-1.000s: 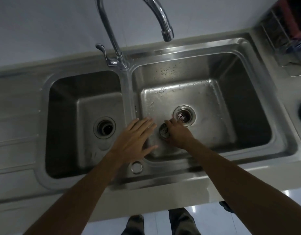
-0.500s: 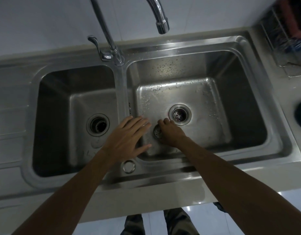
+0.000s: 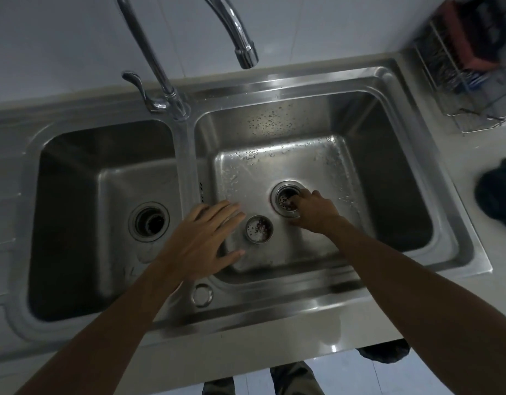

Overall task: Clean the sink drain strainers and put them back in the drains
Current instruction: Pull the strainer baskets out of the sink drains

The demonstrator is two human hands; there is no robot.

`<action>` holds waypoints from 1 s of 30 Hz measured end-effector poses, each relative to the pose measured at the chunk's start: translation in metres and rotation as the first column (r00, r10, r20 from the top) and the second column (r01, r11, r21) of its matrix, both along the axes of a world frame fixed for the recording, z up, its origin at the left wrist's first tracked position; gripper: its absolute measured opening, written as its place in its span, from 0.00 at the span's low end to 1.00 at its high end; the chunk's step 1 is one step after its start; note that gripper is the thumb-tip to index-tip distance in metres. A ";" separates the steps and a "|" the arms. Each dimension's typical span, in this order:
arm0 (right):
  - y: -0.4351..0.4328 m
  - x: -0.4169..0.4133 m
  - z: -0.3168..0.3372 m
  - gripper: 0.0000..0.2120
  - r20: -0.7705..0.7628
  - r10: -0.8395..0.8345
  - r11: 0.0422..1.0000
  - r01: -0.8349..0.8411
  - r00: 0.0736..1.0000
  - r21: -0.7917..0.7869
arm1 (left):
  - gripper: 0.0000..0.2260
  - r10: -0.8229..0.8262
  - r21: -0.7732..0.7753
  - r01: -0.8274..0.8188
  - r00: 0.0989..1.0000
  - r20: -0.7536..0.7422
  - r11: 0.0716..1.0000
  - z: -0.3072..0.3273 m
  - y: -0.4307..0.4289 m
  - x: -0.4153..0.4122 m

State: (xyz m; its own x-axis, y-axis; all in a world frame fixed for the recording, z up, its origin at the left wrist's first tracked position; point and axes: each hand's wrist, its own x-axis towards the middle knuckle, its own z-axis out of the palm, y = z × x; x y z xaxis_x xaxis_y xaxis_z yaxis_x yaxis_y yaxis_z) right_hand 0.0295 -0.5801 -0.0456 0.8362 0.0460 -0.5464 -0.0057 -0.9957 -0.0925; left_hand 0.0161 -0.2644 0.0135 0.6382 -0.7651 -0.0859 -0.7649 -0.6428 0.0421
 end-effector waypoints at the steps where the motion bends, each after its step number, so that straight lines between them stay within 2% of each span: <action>1: -0.003 0.001 -0.005 0.32 -0.017 -0.002 1.000 0.002 1.000 -0.014 | 0.35 0.000 -0.002 0.000 1.000 0.000 1.000 -0.001 0.000 0.000; 6: -0.003 0.005 -0.029 0.32 -0.058 0.005 0.999 -0.008 0.998 -0.054 | 0.35 0.005 -0.012 -0.005 1.000 0.010 1.000 -0.006 0.001 0.001; 11: -0.008 0.007 -0.035 0.31 -0.004 0.010 0.996 -0.011 1.000 -0.087 | 0.34 0.007 -0.022 -0.007 1.000 0.014 1.000 -0.006 0.001 0.001; 15: -0.006 0.007 -0.031 0.22 0.116 0.016 0.999 -0.012 0.993 -0.037 | 0.34 0.009 -0.010 -0.009 1.000 0.007 1.000 -0.004 0.000 0.001; 18: -0.004 0.010 -0.027 0.17 0.114 0.017 0.999 -0.021 0.993 0.034 | 0.33 0.012 -0.013 -0.012 1.000 0.009 1.000 -0.002 0.000 0.001; 20: -0.003 0.010 -0.024 0.19 0.127 0.000 0.998 -0.008 0.992 0.058 | 0.33 0.012 -0.024 -0.011 1.000 0.016 1.000 -0.002 0.000 0.000; 25: 0.001 -0.001 -0.010 0.36 0.212 -0.114 0.981 0.077 0.971 0.178 | 0.33 0.020 -0.023 -0.019 1.000 0.009 1.000 0.000 0.000 -0.001; 30: 0.004 -0.018 0.010 0.39 0.123 -0.020 0.995 0.008 0.992 0.096 | 0.33 0.016 -0.009 -0.016 1.000 0.010 1.000 0.003 0.000 -0.003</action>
State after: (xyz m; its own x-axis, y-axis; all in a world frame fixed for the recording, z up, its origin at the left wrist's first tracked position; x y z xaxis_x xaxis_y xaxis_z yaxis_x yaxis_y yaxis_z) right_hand 0.0112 -0.5761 -0.0359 0.8980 0.0809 -0.4325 -0.0021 -0.9822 -0.1881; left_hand 0.0135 -0.2646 0.0163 0.6513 -0.7553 -0.0728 -0.7547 -0.6548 0.0406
